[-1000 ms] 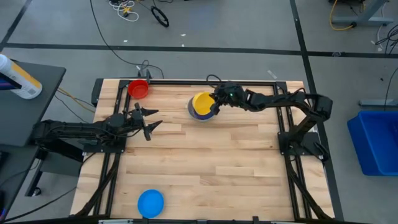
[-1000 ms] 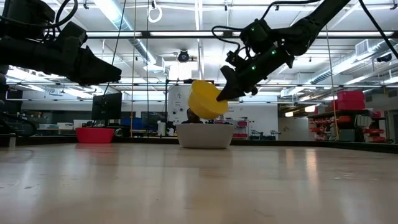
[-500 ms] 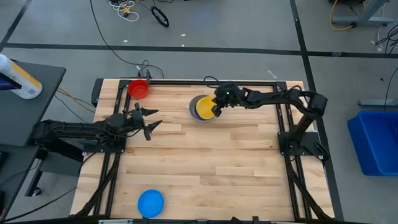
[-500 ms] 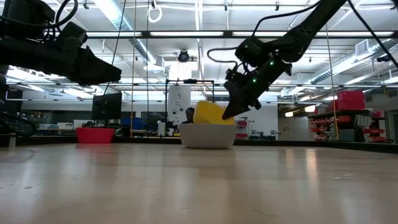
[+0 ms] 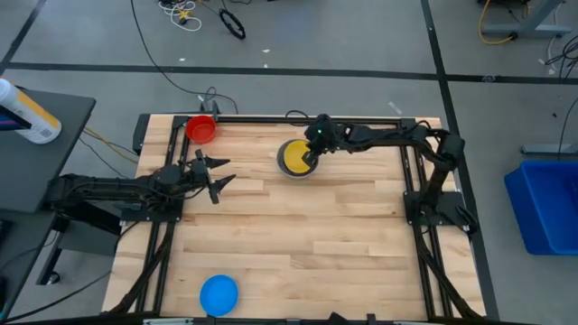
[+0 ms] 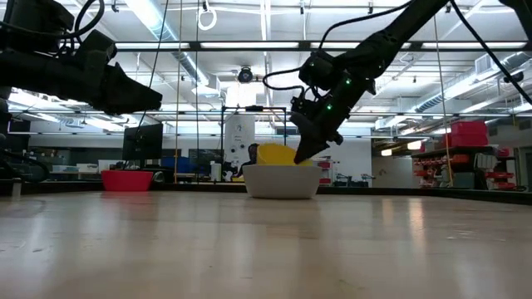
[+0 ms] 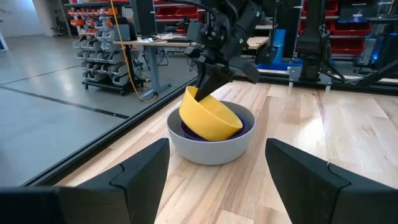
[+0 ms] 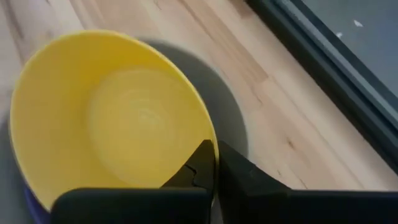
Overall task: Nest bowls inside each other
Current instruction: Stack the yellow bowl on top of the blue bowl
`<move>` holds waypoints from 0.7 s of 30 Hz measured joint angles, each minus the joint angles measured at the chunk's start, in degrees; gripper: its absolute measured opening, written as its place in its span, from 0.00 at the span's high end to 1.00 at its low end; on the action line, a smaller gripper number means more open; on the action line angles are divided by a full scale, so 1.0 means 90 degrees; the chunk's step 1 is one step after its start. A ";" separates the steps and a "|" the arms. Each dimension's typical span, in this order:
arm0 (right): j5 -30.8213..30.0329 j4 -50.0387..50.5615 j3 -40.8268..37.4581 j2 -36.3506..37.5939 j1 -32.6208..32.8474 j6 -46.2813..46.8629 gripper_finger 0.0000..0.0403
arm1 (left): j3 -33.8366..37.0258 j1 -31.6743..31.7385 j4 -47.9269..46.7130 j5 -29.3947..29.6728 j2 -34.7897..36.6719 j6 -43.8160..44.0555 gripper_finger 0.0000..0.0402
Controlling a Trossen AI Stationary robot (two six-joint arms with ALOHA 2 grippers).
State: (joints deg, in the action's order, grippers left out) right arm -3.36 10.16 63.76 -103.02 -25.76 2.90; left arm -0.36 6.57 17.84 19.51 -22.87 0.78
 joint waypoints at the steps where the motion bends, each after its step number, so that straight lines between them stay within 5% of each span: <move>1: -0.0057 0.0144 0.0026 0.0000 0.0021 -0.0050 0.99 | 0.0000 0.0000 -0.0012 0.0011 0.0000 -0.0002 0.32; 10: 0.0094 0.1749 0.0508 0.0005 0.0019 -0.0197 1.00 | 0.0000 0.0002 -0.0034 0.0044 0.0000 0.0027 0.32; 21: 0.0455 0.2196 0.0518 0.0007 -0.0043 -0.0203 1.00 | -0.0001 0.0002 -0.0037 0.0046 0.0000 0.0029 0.32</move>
State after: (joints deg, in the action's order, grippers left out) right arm 0.73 29.93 68.42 -102.96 -26.15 1.07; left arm -0.37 6.59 17.51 19.92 -22.87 1.04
